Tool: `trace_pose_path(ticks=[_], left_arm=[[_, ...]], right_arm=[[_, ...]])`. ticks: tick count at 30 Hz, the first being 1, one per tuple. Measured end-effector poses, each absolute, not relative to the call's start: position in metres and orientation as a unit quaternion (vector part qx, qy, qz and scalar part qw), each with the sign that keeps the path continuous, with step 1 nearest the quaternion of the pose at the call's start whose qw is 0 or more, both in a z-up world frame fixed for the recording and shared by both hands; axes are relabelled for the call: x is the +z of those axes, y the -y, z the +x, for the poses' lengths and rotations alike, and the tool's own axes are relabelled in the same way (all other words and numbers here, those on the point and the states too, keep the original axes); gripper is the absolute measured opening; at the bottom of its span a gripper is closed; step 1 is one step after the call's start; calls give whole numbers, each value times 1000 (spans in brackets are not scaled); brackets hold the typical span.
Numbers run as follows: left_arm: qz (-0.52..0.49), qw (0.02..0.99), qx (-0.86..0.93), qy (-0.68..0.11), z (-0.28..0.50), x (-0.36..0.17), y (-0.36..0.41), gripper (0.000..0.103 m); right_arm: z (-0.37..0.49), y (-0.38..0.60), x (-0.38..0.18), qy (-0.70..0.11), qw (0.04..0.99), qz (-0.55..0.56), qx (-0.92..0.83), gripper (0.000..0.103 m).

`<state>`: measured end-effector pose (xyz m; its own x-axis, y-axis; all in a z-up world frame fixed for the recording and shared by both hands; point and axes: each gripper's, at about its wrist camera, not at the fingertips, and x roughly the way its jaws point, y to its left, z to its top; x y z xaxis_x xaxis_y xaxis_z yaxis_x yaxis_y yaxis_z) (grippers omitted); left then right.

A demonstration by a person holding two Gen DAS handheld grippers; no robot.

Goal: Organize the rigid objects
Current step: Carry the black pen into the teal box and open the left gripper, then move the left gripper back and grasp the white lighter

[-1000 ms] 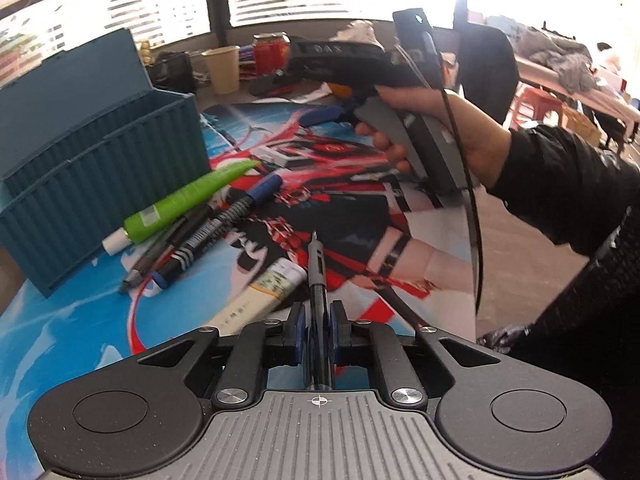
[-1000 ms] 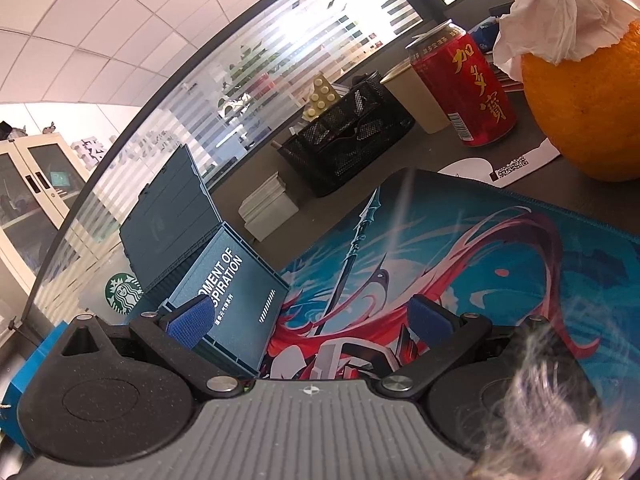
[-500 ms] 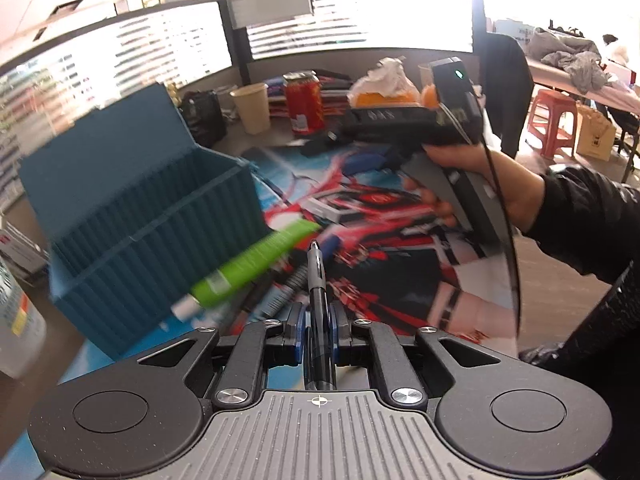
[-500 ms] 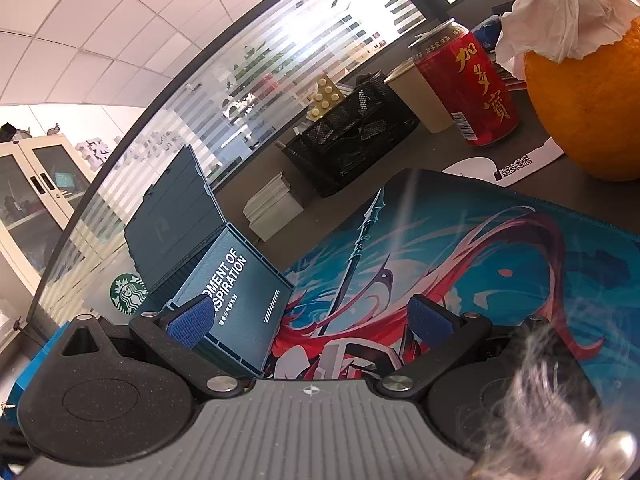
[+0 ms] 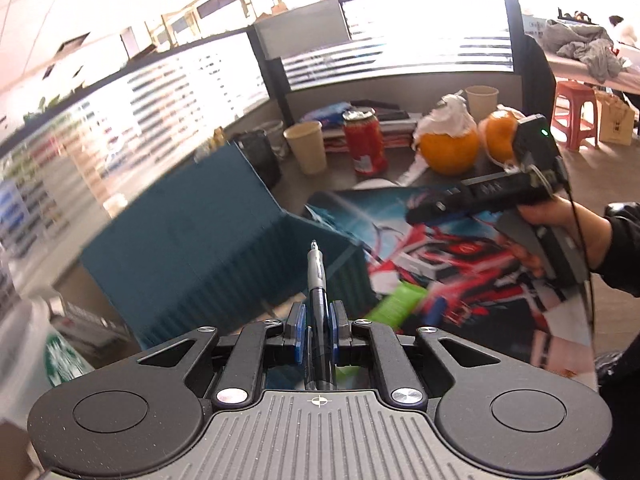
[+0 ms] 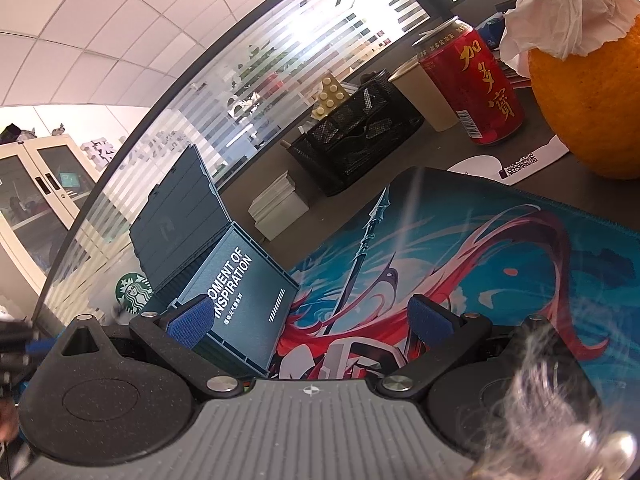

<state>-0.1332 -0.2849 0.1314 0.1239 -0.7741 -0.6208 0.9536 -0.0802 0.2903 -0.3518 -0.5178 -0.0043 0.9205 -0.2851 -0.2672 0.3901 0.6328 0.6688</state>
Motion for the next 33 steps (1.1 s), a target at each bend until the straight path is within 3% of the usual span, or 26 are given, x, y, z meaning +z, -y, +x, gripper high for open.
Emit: trace_pose_path(ticks=[6, 16, 26, 33], left_arm=[[357, 651, -658, -122, -112, 139, 313, 11], [370, 625, -664, -176, -62, 105, 364, 11], [359, 628, -659, -207, -35, 89, 374, 11], [326, 645, -668, -177, -45, 114, 352, 17]], right_arm=[[-349, 518, -4, -71, 902, 384, -183, 103], [-349, 519, -4, -72, 903, 384, -181, 103], [-348, 519, -4, -73, 903, 383, -180, 103], [-347, 519, -4, -74, 904, 383, -179, 103]])
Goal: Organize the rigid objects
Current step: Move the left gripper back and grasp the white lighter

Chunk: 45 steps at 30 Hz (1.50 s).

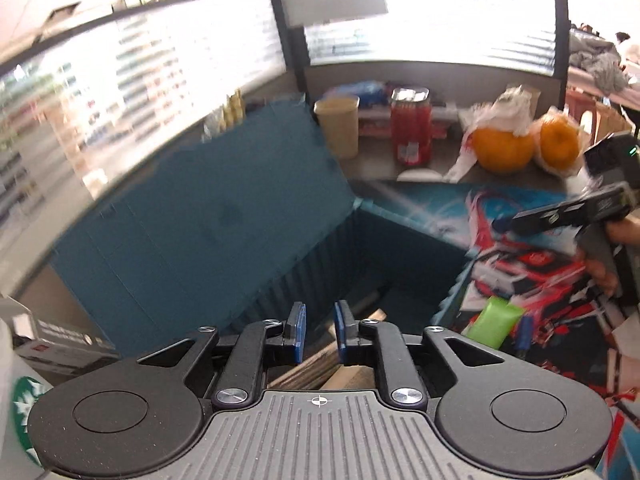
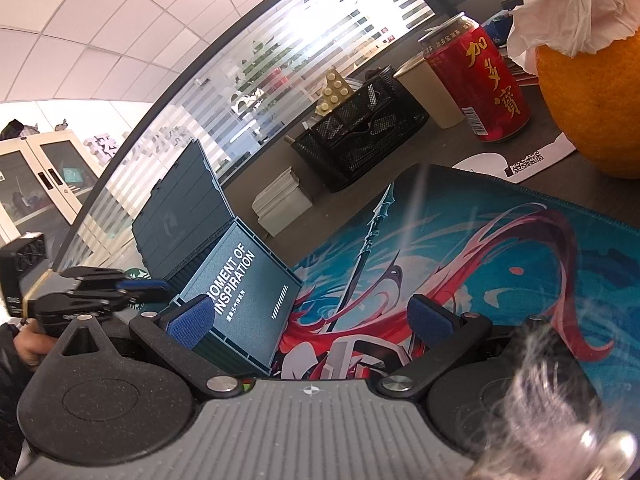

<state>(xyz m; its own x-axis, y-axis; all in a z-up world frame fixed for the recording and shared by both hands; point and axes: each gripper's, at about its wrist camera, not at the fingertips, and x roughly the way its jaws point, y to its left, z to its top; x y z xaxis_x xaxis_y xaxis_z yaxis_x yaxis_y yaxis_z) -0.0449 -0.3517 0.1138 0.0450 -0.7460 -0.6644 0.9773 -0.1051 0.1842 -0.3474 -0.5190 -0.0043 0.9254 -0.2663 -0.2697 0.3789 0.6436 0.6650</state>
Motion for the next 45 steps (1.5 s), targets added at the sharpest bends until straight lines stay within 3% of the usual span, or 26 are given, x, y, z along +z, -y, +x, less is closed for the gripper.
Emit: trace_pose_path(ticks=[3, 6, 9, 11, 15, 17, 27, 41, 45], left_arm=[[320, 642, -677, -164, -61, 123, 337, 17], [319, 640, -680, -160, -77, 122, 321, 27], [309, 635, -689, -162, -94, 118, 306, 46], [304, 632, -695, -162, -104, 115, 294, 66], [299, 622, -706, -162, -126, 105, 274, 81], [299, 613, -711, -170, -134, 98, 267, 98], [358, 565, -713, -209, -170, 39, 254, 103], [333, 569, -710, -247, -166, 9, 249, 103], [324, 573, -713, -243, -168, 10, 244, 95]], right_arm=[[-347, 519, -4, -73, 903, 383, -179, 103], [-347, 519, -4, -76, 904, 381, -179, 103], [-346, 520, -4, -77, 904, 380, -179, 103], [-346, 520, -4, -78, 904, 380, -179, 103], [-345, 520, -4, -81, 905, 378, -180, 103], [-345, 520, -5, -83, 905, 377, -181, 103], [-345, 520, -5, -82, 905, 377, -181, 103], [-345, 519, -5, -82, 905, 377, -181, 103], [-345, 519, -5, -81, 905, 378, -180, 103]])
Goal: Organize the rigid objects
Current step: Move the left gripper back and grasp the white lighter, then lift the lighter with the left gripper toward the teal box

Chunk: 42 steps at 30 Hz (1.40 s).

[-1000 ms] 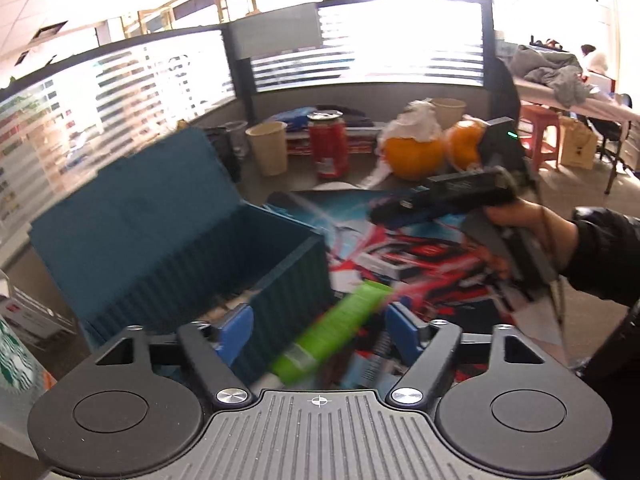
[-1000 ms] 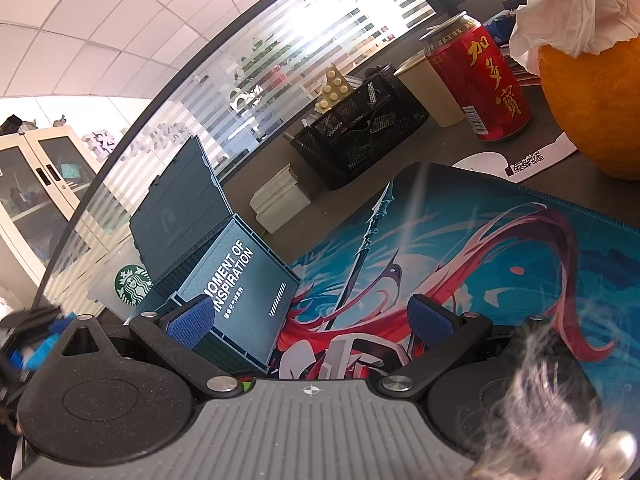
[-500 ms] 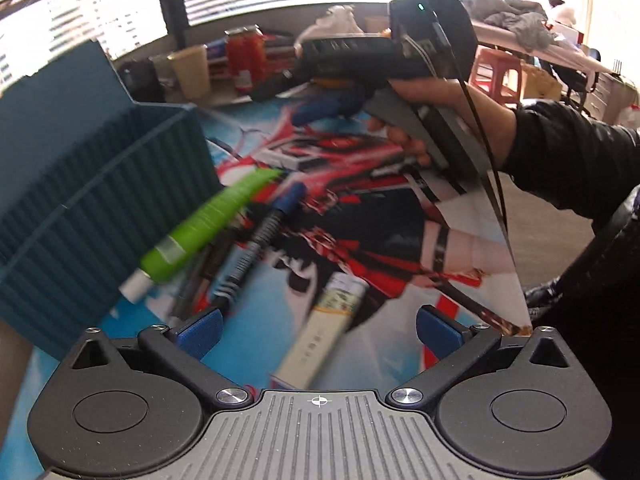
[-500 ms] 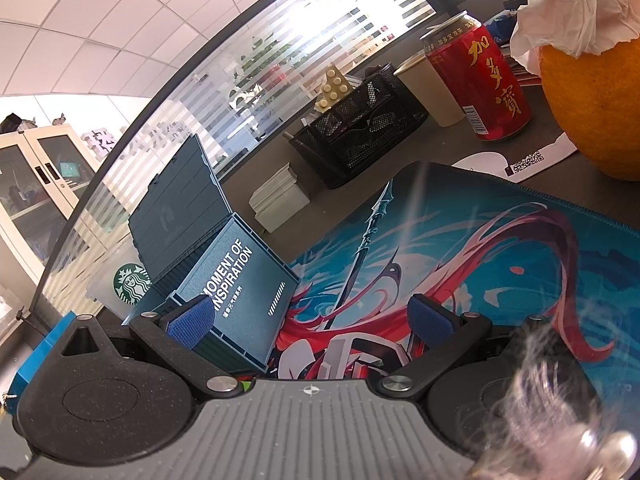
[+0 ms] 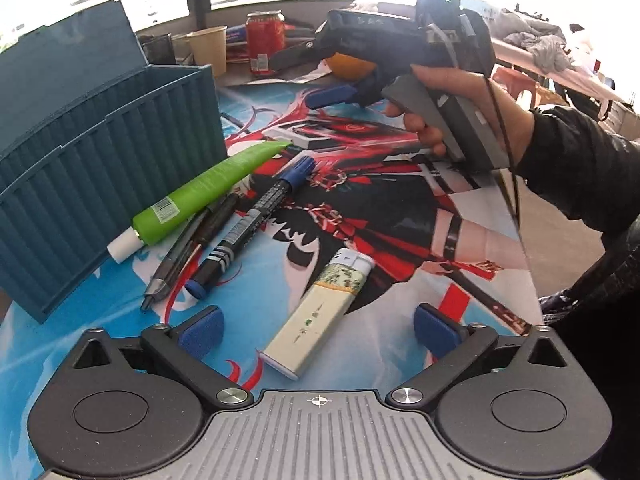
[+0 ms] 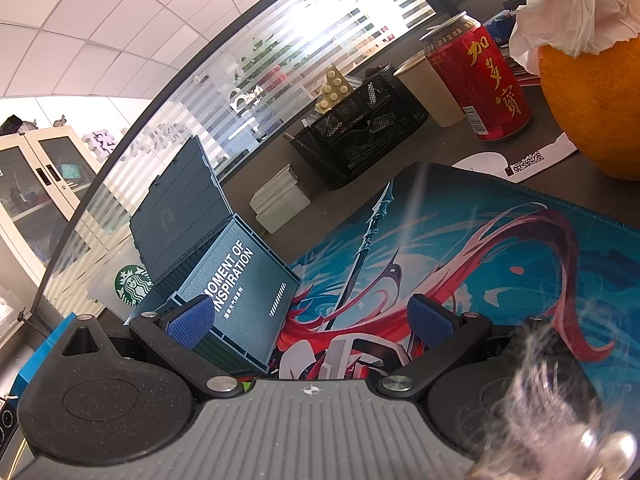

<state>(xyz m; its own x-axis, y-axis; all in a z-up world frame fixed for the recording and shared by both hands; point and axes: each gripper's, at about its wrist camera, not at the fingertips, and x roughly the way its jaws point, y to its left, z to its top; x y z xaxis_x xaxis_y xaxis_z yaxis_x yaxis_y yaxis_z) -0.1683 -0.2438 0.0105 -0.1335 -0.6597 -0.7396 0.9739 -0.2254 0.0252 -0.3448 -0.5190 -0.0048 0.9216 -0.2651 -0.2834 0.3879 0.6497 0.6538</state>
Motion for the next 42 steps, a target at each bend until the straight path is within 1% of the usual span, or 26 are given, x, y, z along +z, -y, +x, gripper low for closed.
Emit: trace_pose_path(ticks=[1, 2, 4, 7, 9, 17, 25, 42], left_arm=[[322, 571, -718, -237, -171, 13, 241, 81], [319, 568, -722, -231, -173, 15, 239, 60], [318, 565, -729, -221, -179, 17, 236, 40], [317, 560, -736, -209, -186, 16, 234, 27], [314, 565, -734, -209, -189, 15, 233, 22], [295, 604, -704, -229, -203, 17, 240, 20], [279, 621, -706, -195, -199, 48, 241, 20], [310, 644, -684, -145, -153, 106, 268, 21]], right_arm=[[-345, 519, -5, -82, 905, 377, -181, 103], [-345, 519, -5, -81, 905, 377, -181, 103], [-345, 519, -5, -82, 905, 377, -181, 103], [-345, 519, -5, -82, 905, 377, -181, 103], [-345, 519, -5, -81, 905, 378, -180, 103], [-346, 519, -5, -80, 904, 378, -180, 103], [-346, 519, -5, -80, 904, 378, -180, 103], [-346, 519, -5, -79, 904, 379, -179, 103]])
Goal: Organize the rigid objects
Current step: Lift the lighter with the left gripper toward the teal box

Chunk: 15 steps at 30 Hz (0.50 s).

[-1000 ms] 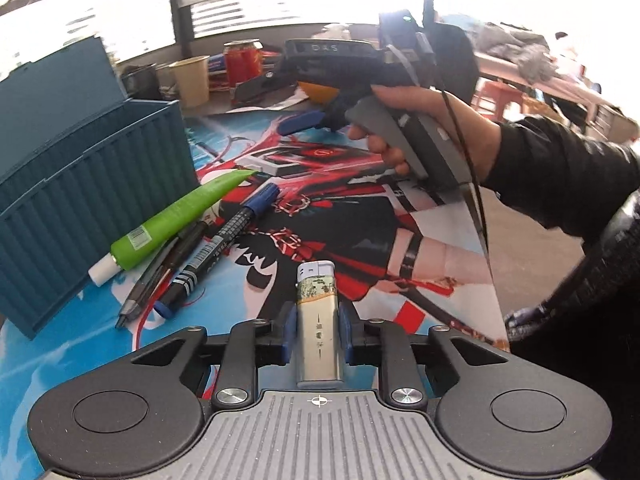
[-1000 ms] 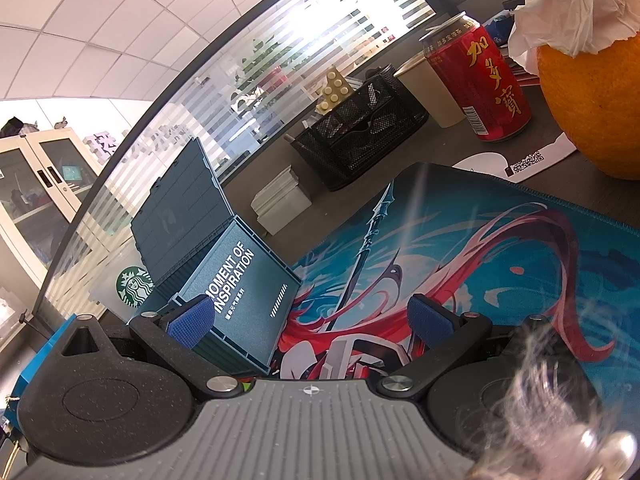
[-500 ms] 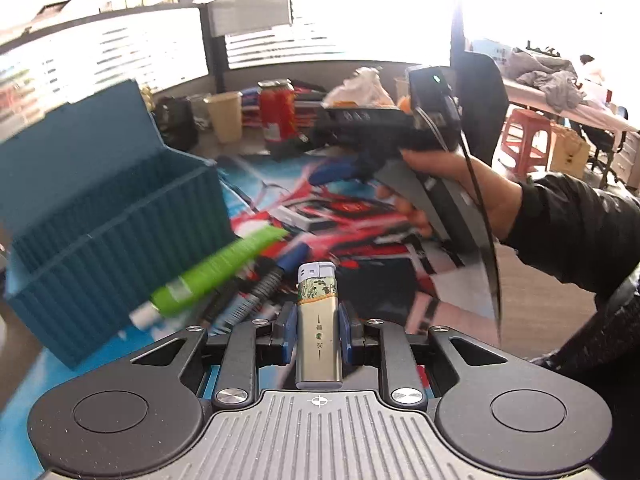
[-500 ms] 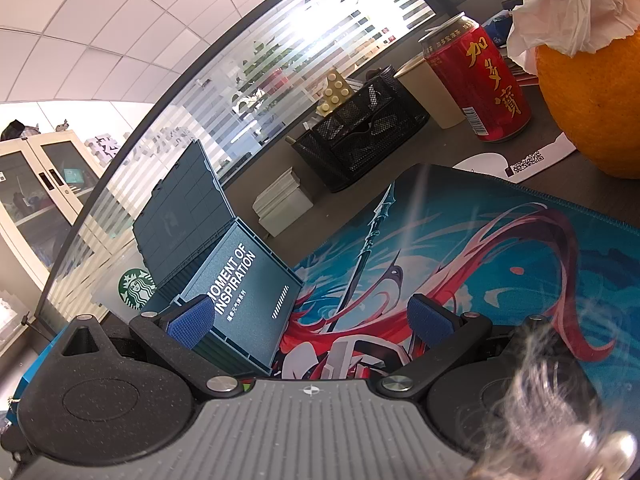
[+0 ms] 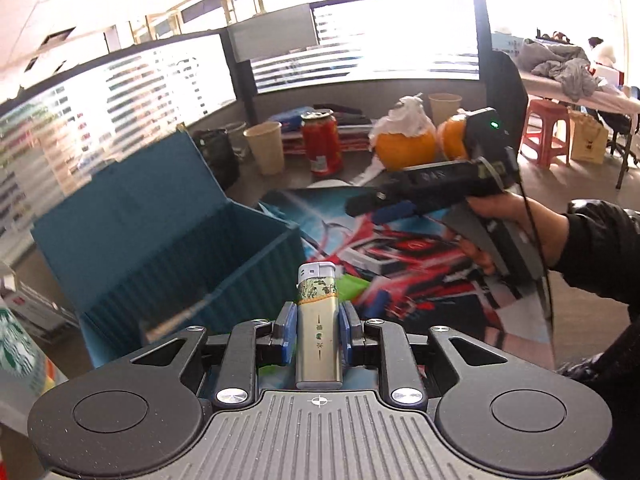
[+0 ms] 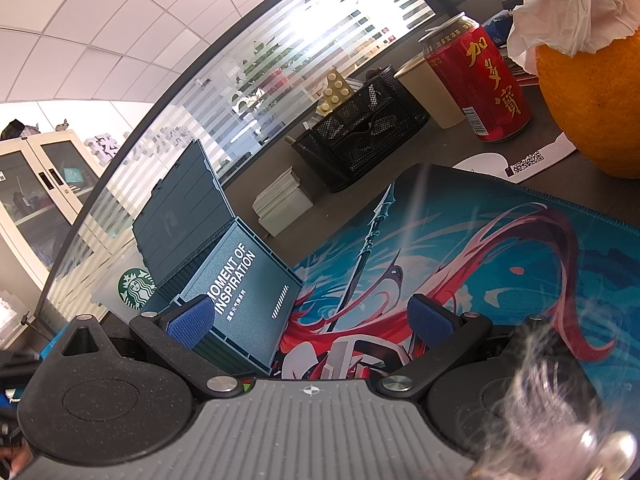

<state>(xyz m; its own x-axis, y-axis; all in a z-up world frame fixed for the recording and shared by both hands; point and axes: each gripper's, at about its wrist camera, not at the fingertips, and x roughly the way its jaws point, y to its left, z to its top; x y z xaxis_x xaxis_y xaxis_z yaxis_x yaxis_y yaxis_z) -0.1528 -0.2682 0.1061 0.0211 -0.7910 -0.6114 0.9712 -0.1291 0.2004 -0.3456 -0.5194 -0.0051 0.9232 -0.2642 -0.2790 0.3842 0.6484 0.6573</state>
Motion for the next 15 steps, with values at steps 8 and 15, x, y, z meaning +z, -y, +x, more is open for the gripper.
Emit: trace_pose_path(ticks=[8, 15], left_arm=[[310, 649, -680, -140, -125, 121, 290, 21], [318, 642, -684, -139, -109, 120, 309, 21]], right_arm=[[-346, 519, -5, -79, 904, 379, -179, 103], [-345, 519, -5, -80, 904, 379, -179, 103]])
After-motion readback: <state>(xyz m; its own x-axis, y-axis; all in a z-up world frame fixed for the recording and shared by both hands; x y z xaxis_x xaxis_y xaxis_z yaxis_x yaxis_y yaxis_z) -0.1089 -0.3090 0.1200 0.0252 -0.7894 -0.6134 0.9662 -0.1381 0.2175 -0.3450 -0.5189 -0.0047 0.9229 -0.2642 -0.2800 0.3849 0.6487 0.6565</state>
